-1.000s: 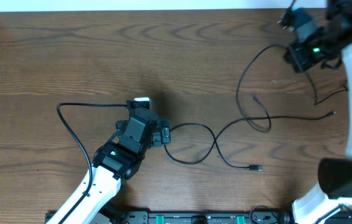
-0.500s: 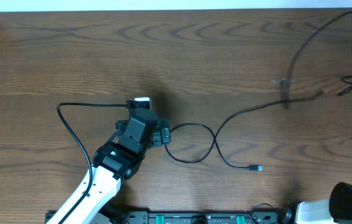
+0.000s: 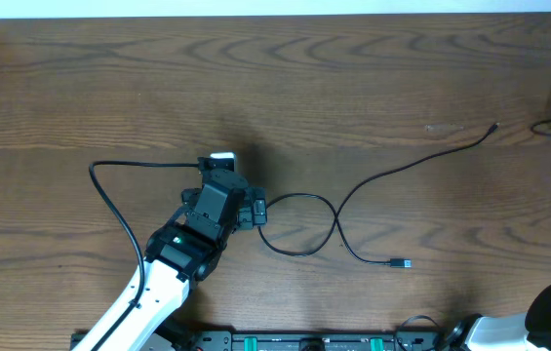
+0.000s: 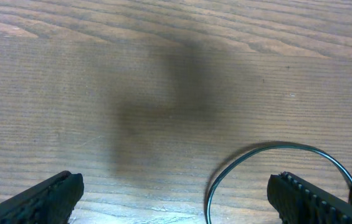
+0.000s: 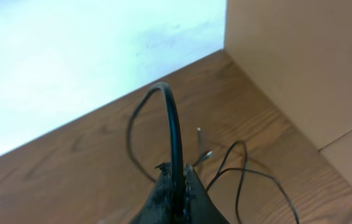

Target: Untangle cables

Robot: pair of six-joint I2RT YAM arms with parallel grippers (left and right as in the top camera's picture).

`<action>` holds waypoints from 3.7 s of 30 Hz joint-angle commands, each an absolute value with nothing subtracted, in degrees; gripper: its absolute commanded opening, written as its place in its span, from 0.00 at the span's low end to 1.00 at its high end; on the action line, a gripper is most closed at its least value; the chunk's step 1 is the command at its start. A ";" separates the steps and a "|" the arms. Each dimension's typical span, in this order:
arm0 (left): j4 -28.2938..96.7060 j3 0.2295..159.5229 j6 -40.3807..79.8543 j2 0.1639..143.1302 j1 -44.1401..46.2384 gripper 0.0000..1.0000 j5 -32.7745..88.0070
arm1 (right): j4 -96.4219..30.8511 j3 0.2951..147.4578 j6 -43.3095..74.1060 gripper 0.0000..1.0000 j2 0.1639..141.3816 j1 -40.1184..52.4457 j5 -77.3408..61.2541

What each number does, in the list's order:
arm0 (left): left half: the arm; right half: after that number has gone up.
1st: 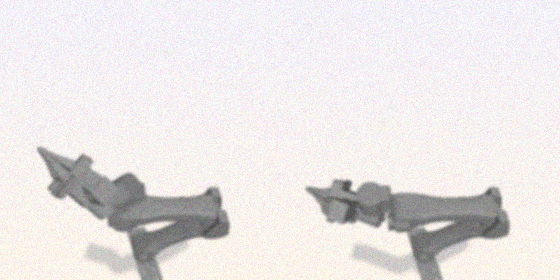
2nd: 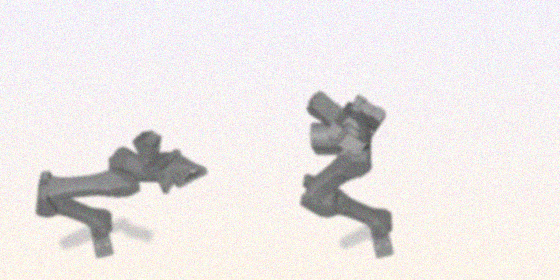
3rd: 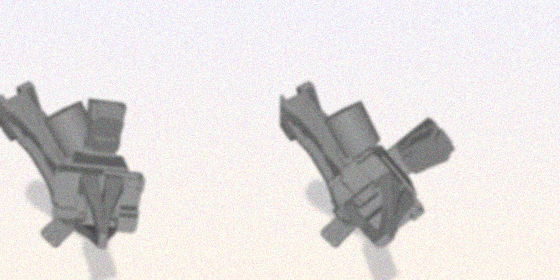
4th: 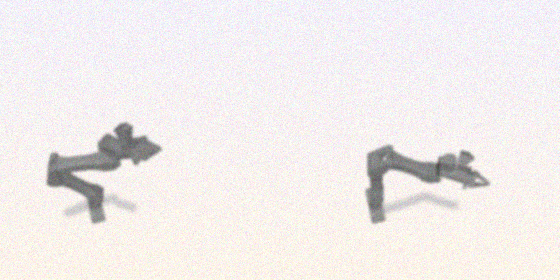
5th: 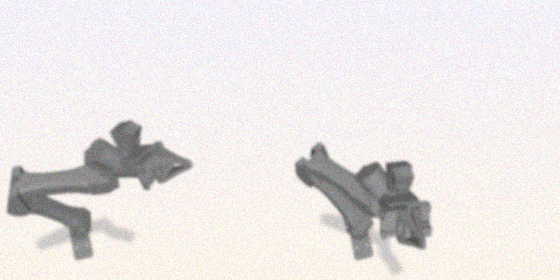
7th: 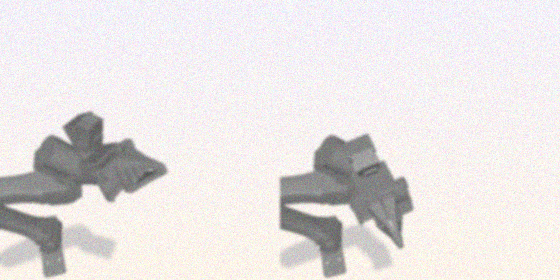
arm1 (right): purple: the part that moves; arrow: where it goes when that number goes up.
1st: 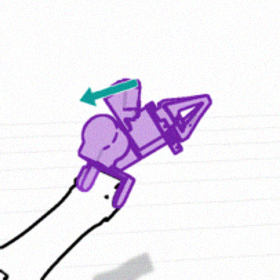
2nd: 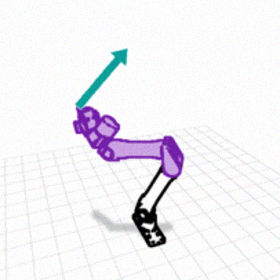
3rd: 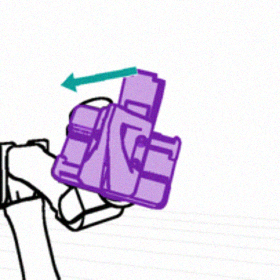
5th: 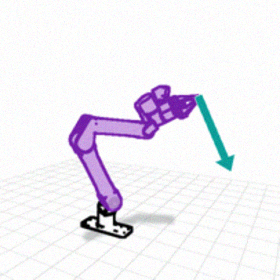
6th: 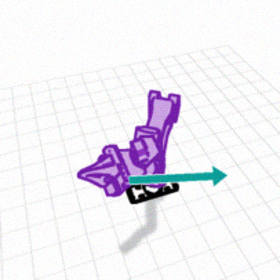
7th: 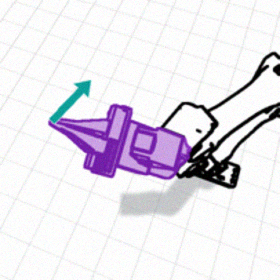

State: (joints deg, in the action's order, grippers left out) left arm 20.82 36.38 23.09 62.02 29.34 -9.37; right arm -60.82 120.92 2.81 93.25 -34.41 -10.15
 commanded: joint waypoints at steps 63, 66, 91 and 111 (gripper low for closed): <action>20.99 36.99 22.52 61.84 29.06 1.00 -10.13 | -67.61 121.43 -3.81 0.99 127.15 -52.16 -32.16; 20.99 36.97 22.52 61.84 29.06 1.00 -10.13 | -66.43 121.47 -7.92 0.99 124.79 -51.64 -38.28; 20.99 36.99 22.52 61.84 29.06 1.00 -10.13 | -78.50 121.49 -7.38 0.99 103.74 -43.72 -29.52; 20.99 36.97 22.52 61.84 29.06 1.00 -10.13 | -84.49 109.97 -38.09 0.99 104.55 -6.31 -29.85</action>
